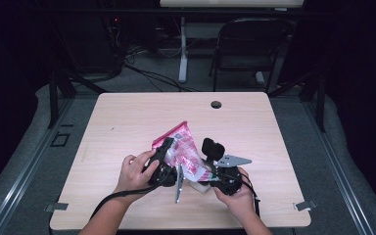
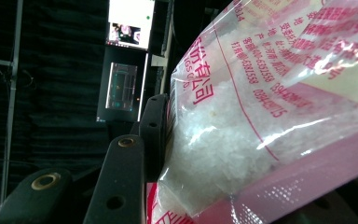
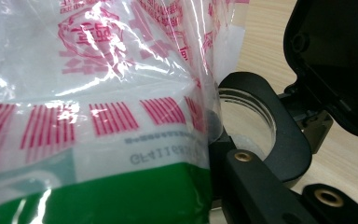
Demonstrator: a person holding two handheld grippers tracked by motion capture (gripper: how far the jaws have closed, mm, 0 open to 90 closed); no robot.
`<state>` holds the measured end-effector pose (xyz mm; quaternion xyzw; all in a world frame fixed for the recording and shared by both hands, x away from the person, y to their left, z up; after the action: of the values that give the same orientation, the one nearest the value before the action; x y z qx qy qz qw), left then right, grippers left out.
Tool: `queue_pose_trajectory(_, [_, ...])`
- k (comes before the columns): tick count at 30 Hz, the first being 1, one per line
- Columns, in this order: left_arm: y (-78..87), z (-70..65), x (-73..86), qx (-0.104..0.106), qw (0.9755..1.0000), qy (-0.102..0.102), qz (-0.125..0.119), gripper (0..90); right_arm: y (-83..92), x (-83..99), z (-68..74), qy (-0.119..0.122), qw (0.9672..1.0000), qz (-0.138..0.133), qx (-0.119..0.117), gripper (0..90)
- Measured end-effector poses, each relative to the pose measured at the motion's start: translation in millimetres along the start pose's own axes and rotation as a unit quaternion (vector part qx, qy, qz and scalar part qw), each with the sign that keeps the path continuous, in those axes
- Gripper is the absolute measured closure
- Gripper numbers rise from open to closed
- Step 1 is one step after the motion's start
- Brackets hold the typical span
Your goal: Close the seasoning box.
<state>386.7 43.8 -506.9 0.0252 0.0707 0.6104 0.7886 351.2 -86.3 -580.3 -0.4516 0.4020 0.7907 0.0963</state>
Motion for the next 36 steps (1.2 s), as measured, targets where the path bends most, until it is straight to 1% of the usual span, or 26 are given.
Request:
queue_pose_trajectory(2, [0.0, 1.0, -0.5, -0.004, 1.0000, -0.002, -0.002, 65.5, 0.1, 0.0, -0.2, 0.000, 1.0000, 0.001, 0.000, 89.8])
queue_pose_trajectory(7, [0.0, 0.0, -0.1, 0.001, 1.0000, -0.001, 0.000, 65.5, -0.2, -0.1, -0.4, 0.000, 1.0000, -0.001, 0.000, 89.8])
queue_pose_trajectory(9, [-0.6, 1.2, -1.1, -0.006, 1.0000, -0.002, -0.005, 65.5, -0.2, -0.1, -0.4, 0.000, 1.0000, 0.000, 0.000, 89.8])
queue_pose_trajectory(14, [0.4, 1.2, -0.7, -0.002, 1.0000, -0.003, -0.001, 65.5, -0.2, -0.1, -0.6, 0.000, 1.0000, -0.001, 0.000, 89.8])
queue_pose_trajectory(16, [0.1, 1.6, -1.3, -0.005, 1.0000, -0.002, -0.005, 65.5, 0.0, 0.1, -0.6, 0.000, 1.0000, 0.000, 0.000, 89.8])
queue_pose_trajectory(19, [0.4, 1.2, -1.1, -0.003, 1.0000, -0.001, -0.003, 65.5, 0.0, 0.0, -0.5, 0.000, 1.0000, 0.000, 0.000, 89.8])
queue_pose_trajectory(28, [0.6, 1.4, -1.1, -0.004, 1.0000, -0.002, -0.003, 65.5, -0.4, -0.1, -0.6, 0.000, 1.0000, -0.001, 0.001, 89.8])
queue_pose_trajectory(36, [0.6, 2.6, -1.9, -0.008, 0.9999, -0.004, -0.006, 65.5, -0.4, -0.2, -0.5, 0.000, 1.0000, -0.001, 0.001, 89.8])
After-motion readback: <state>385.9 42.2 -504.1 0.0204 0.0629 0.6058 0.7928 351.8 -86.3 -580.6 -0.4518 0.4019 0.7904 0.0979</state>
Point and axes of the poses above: each handheld gripper's, and its own axes: y roughly backward along the jaws, x roughly out of its underside, z roughly to its left, the point moved 10 cm from there along -y, roughly forward along the jaws, and after that the axes turned 5 degrees about -y, right-handed, at the moved point
